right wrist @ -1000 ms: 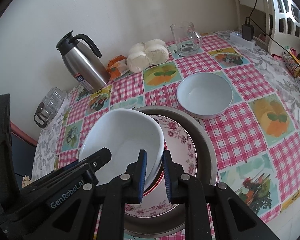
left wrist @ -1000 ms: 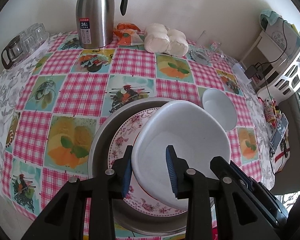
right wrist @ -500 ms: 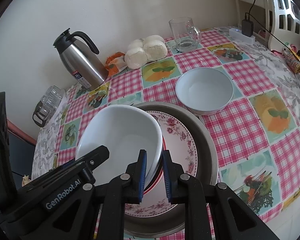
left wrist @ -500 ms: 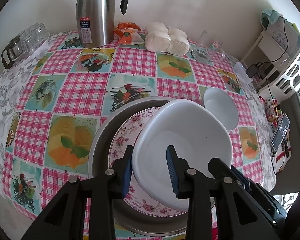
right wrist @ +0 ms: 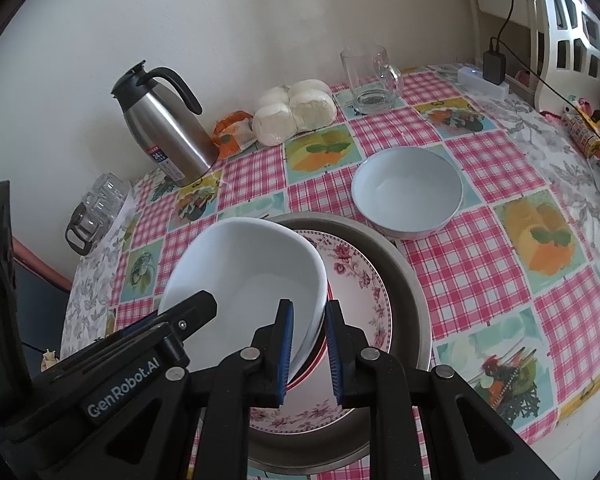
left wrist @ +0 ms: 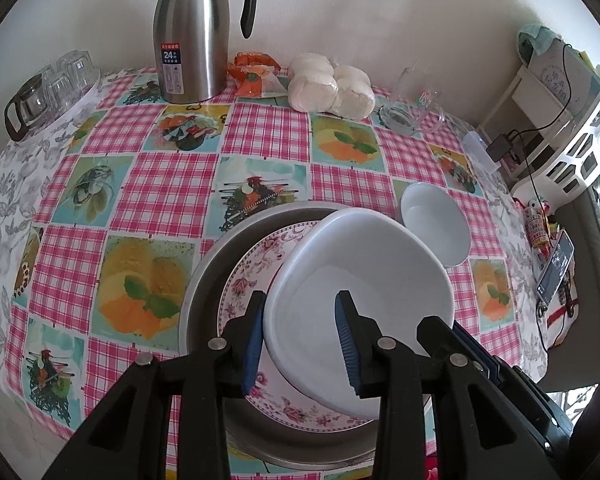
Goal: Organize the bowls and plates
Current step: 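Lower the white square bowl into the red-rimmed bowl and open the right tool, then move the open right tool away from the basin to the pale blue bowl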
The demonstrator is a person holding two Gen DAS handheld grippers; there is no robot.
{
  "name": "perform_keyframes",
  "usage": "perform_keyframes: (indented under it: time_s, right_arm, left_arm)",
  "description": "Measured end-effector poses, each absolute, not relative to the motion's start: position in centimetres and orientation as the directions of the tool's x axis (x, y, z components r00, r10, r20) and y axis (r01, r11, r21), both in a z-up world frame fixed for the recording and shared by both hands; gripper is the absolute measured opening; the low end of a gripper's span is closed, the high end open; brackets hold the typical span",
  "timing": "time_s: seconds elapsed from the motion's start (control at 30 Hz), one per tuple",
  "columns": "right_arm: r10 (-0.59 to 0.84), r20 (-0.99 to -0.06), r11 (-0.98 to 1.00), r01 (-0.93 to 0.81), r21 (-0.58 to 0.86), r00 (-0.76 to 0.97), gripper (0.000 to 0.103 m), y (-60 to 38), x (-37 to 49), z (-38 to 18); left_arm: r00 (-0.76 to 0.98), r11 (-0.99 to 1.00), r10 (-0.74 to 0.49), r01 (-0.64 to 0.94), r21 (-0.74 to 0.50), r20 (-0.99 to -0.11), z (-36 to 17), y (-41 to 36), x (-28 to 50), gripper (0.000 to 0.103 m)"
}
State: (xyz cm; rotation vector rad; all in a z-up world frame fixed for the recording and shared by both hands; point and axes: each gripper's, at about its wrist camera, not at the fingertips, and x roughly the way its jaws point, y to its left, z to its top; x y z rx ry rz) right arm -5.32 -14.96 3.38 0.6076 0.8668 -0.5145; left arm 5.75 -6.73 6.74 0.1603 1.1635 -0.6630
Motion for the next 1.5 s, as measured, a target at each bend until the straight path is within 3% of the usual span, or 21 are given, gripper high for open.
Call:
perform_keyframes:
  time_s: [0.17, 0.5, 0.57, 0.67, 0.73, 0.93, 1.07, 1.2, 1.37, 1.43, 1.5]
  right_arm:
    - [-0.175, -0.816, 0.719, 0.637, 0.276, 0.551, 0.019, -14.9, -5.5, 3.8]
    - [-0.196, -0.792, 0.726, 0.629, 0.278, 0.577, 0.022, -14.8, -5.8, 5.0]
    - [-0.204, -0.791, 0.725, 0.632, 0.274, 0.576, 0.025, -14.8, -5.9, 5.1]
    - [-0.214, -0.795, 0.718, 0.643, 0.266, 0.568, 0.04, -14.9, -5.9, 5.0]
    - [-0.225, -0.797, 0.711, 0.654, 0.259, 0.56, 0.058, -15.1, -6.0, 4.9]
    - [-0.255, -0.798, 0.696, 0.677, 0.24, 0.546, 0.074, -15.5, -6.1, 4.8]
    - [-0.268, -0.801, 0.691, 0.686, 0.228, 0.536, 0.081, -15.7, -6.2, 4.5]
    - [-0.272, -0.801, 0.685, 0.692, 0.227, 0.533, 0.086, -15.8, -6.2, 4.4]
    - [-0.273, -0.804, 0.681, 0.697, 0.227, 0.529, 0.089, -15.9, -6.2, 4.1]
    - [-0.27, -0.804, 0.679, 0.697, 0.231, 0.53, 0.103, -16.0, -6.2, 4.1]
    - [-0.271, -0.8, 0.68, 0.695, 0.234, 0.535, 0.103, -16.0, -6.2, 4.1]
  left_arm:
    - [0.247, 0.795, -0.423, 0.563, -0.226, -0.872, 7.7, -6.5, 5.6, 0.043]
    - [0.279, 0.799, -0.451, 0.55, -0.244, -0.848, 9.0, -5.6, 5.7, 0.045]
    - [0.284, 0.803, -0.452, 0.543, -0.247, -0.845, 9.1, -5.4, 5.8, 0.052]
    - [0.287, 0.815, -0.445, 0.523, -0.251, -0.848, 9.1, -5.0, 6.1, 0.057]
    - [0.283, 0.82, -0.442, 0.511, -0.256, -0.851, 8.9, -4.8, 6.3, 0.058]
    - [0.3, 0.846, -0.413, 0.475, -0.241, -0.86, 8.7, -4.3, 6.9, 0.066]
    - [0.328, 0.865, -0.394, 0.449, -0.225, -0.859, 8.8, -3.8, 7.2, 0.08]
    - [0.359, 0.881, -0.374, 0.425, -0.207, -0.855, 8.8, -3.2, 7.6, 0.082]
    - [0.394, 0.897, -0.345, 0.405, -0.176, -0.852, 8.8, -2.7, 8.0, 0.091]
    - [0.407, 0.902, -0.334, 0.399, -0.164, -0.85, 8.8, -2.6, 8.0, 0.091]
    - [0.415, 0.906, -0.326, 0.395, -0.154, -0.85, 8.9, -2.5, 8.1, 0.091]
